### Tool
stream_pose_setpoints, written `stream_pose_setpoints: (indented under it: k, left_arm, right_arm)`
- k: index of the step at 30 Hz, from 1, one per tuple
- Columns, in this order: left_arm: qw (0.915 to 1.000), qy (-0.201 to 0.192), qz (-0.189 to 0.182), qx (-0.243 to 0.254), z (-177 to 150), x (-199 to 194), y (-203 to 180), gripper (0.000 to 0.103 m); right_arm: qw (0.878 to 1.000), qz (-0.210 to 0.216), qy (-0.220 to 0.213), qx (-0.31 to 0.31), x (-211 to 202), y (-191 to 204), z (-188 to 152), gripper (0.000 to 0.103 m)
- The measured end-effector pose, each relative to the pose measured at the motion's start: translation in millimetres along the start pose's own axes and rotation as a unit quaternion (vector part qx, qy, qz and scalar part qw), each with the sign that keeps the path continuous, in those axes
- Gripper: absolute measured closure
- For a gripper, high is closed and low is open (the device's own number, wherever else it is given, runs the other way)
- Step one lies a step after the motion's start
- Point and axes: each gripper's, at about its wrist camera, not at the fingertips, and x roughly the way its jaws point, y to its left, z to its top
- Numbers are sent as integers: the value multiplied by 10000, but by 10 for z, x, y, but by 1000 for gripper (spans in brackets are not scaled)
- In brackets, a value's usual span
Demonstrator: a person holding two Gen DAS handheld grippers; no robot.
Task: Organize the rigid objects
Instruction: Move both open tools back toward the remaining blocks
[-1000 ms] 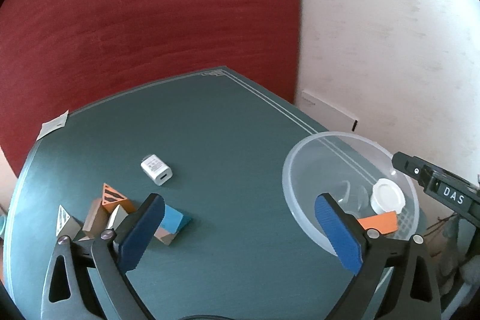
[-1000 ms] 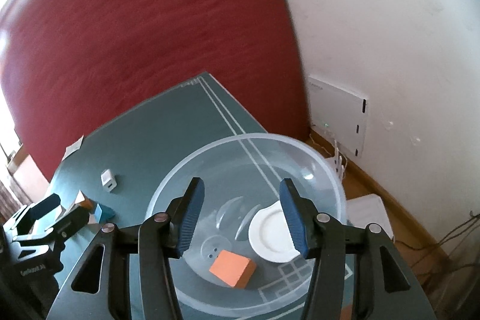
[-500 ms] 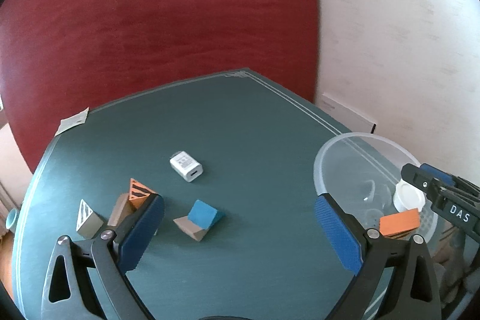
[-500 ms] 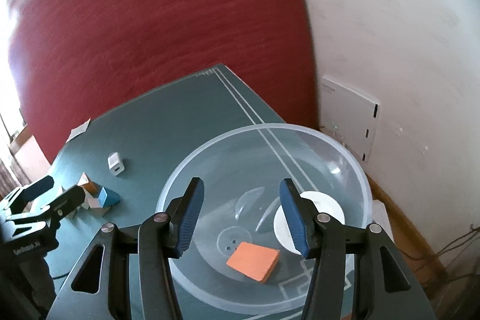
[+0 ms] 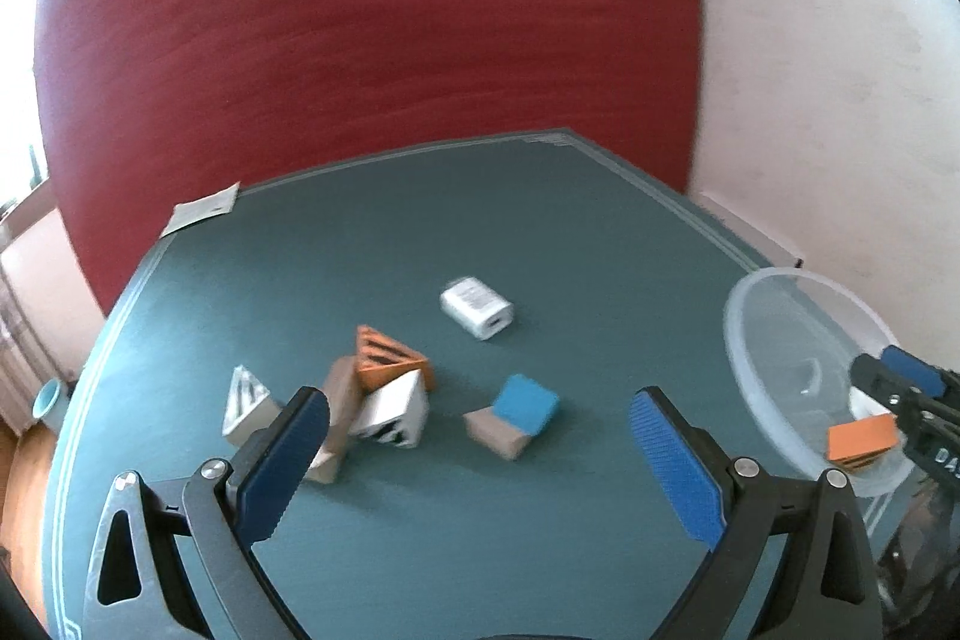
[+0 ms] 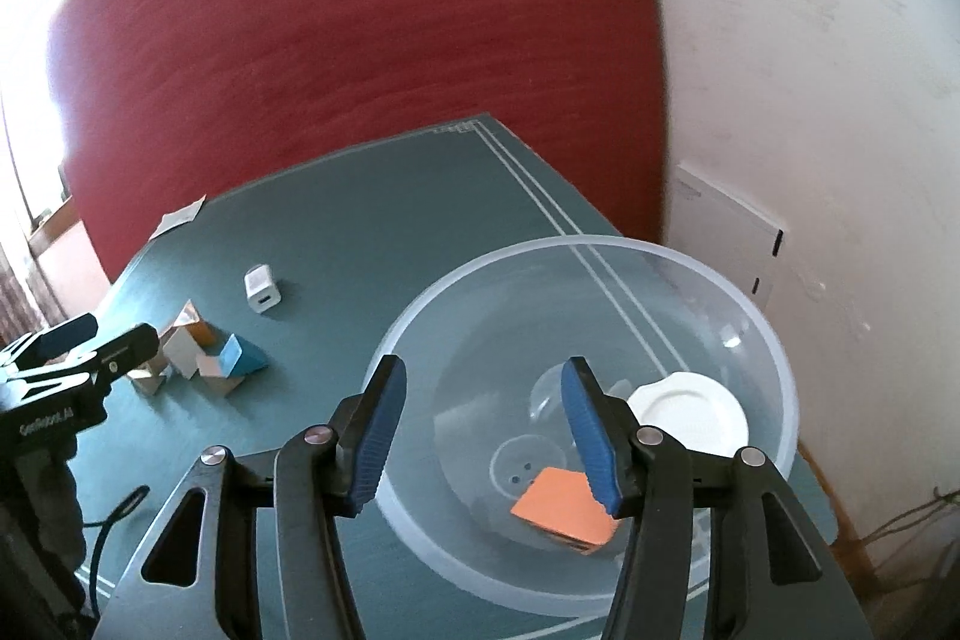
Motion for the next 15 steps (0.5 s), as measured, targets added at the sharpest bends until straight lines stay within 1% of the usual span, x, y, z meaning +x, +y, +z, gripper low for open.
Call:
stream_pose_setpoints:
  k: [8,15]
  left_arm:
    - [9990,122,378,-221,-23,192,7,1]
    - [9970,278,623,-376,19,400,70,1]
  right_arm:
    - [9998,106,55,-135,18,117,-31,46]
    - [9976,381,292,-507,146,445,-61,45]
